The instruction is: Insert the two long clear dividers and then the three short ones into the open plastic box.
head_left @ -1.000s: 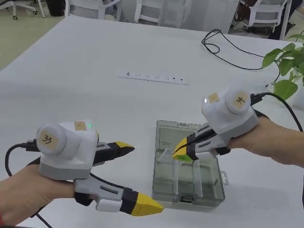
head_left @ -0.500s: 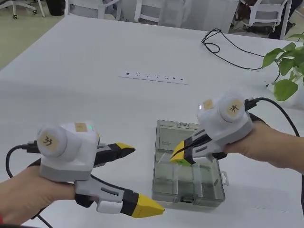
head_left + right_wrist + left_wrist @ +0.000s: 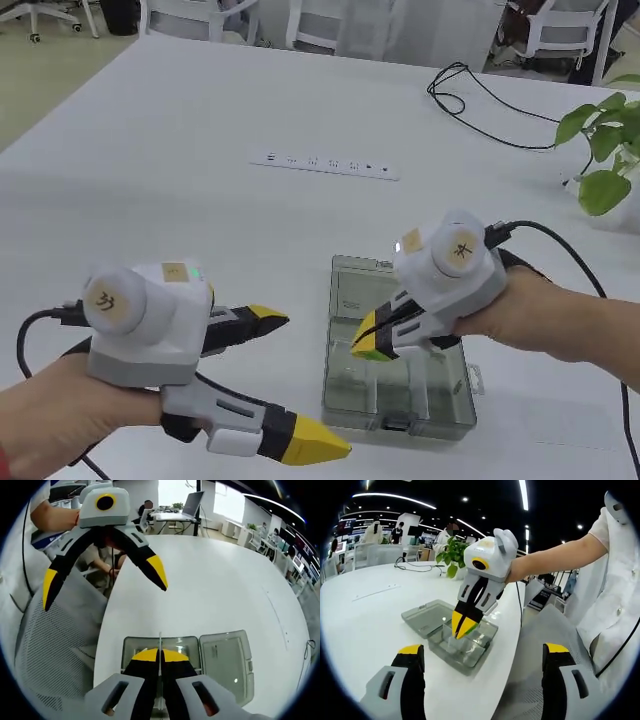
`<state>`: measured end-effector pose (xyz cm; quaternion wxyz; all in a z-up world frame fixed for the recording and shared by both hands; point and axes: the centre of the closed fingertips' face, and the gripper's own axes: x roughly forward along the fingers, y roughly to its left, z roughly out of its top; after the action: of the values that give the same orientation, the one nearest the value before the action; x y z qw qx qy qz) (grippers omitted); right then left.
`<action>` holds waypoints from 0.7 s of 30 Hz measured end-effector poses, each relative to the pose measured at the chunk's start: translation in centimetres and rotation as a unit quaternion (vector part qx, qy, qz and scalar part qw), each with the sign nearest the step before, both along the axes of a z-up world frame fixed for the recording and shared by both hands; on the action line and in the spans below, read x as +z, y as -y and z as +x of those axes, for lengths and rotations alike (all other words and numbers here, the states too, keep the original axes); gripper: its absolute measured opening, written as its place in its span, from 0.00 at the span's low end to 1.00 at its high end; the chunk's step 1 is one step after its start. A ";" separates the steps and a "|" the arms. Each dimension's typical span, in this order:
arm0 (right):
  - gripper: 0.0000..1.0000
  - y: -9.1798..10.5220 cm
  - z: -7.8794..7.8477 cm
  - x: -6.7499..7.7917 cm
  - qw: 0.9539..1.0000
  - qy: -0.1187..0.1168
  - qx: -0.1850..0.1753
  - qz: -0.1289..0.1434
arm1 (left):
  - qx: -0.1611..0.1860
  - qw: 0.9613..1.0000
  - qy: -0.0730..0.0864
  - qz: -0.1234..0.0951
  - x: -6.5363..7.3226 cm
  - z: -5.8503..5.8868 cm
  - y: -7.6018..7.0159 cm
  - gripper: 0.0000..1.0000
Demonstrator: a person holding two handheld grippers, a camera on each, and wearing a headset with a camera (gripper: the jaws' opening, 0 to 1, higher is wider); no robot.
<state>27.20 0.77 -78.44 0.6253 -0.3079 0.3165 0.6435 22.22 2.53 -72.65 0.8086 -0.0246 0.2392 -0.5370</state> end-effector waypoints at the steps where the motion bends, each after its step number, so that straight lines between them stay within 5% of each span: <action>1: 0.02 0.0 0.0 -0.1 1.000 -0.001 0.000 -0.001 | 0.000 1.000 0.000 0.000 0.0 0.0 0.0 1.00; 21: 0.03 -0.2 0.0 -2.3 0.999 0.002 0.009 -0.046 | -0.003 1.000 -0.002 0.002 -0.2 0.1 0.0 1.00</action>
<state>27.18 0.96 -80.76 0.6053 -0.3403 0.3414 0.6335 22.33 2.50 -72.81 0.8069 -0.0230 0.2419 -0.5384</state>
